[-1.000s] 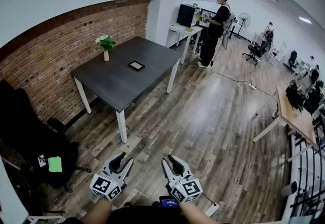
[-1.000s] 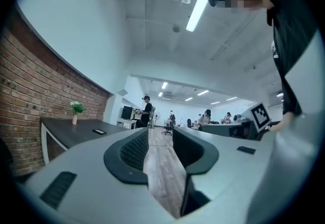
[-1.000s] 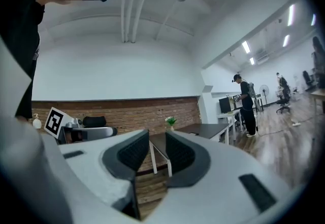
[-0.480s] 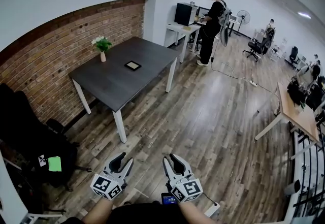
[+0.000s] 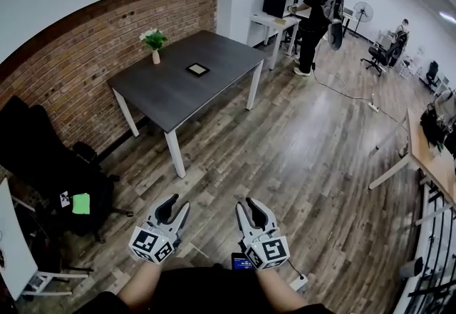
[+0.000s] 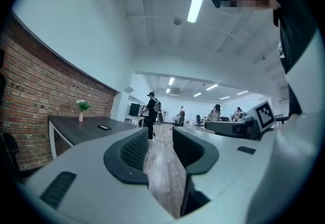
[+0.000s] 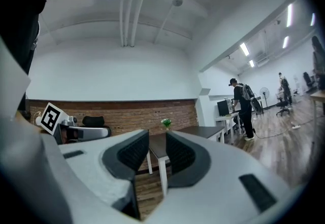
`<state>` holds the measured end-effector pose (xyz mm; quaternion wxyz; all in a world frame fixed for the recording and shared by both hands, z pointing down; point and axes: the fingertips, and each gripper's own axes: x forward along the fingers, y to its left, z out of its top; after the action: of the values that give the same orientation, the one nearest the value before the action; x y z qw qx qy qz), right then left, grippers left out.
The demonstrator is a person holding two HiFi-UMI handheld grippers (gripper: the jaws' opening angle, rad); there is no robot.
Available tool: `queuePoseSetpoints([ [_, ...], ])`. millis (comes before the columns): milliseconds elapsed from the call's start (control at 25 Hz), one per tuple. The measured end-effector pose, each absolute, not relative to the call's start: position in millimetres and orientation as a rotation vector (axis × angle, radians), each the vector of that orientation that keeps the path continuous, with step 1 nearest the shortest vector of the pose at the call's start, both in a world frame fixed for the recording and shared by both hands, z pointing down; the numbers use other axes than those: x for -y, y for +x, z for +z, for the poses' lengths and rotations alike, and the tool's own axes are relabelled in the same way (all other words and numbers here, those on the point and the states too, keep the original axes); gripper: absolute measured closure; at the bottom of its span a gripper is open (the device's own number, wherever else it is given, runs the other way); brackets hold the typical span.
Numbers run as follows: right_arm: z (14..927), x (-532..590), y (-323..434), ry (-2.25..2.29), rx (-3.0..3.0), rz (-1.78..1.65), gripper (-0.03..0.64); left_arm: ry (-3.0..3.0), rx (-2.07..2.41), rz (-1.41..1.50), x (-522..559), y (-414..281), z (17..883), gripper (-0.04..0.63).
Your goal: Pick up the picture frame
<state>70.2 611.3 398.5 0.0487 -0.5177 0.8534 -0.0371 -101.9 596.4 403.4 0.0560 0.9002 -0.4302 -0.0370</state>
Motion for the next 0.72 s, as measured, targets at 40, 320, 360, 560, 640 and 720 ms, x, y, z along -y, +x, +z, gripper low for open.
queuePoseSetpoints([
  [40, 398.4, -612.3, 73.2, -1.572, -2.603, -0.101, 0.509, 2.726, 1.311, -0.105, -596.6, -99.8, 405.2, 0.462],
  [320, 413.9, -607.6, 97.6, -1.579, -2.567, -0.163, 0.509, 2.689, 1.297, -0.065, -587.1, -87.1, 421.6, 0.462],
  [360, 416.4, -604.7, 99.7, -1.581, -2.568, -0.175, 0.509, 2.683, 1.288, -0.074, -583.7, -85.0, 422.3, 0.463],
  [560, 421.2, -584.2, 106.4, -1.582, -2.568, -0.199, 0.509, 2.671, 1.282, -0.098, -560.7, -77.6, 427.0, 0.463],
  [640, 422.7, -572.8, 108.2, -1.589, -2.575, -0.189, 0.509, 2.668, 1.288, -0.104, -547.1, -76.2, 429.2, 0.462],
  [720, 426.2, -559.7, 110.1, -1.598, -2.586, -0.187, 0.509, 2.665, 1.295, -0.102, -531.9, -75.6, 433.1, 0.463],
])
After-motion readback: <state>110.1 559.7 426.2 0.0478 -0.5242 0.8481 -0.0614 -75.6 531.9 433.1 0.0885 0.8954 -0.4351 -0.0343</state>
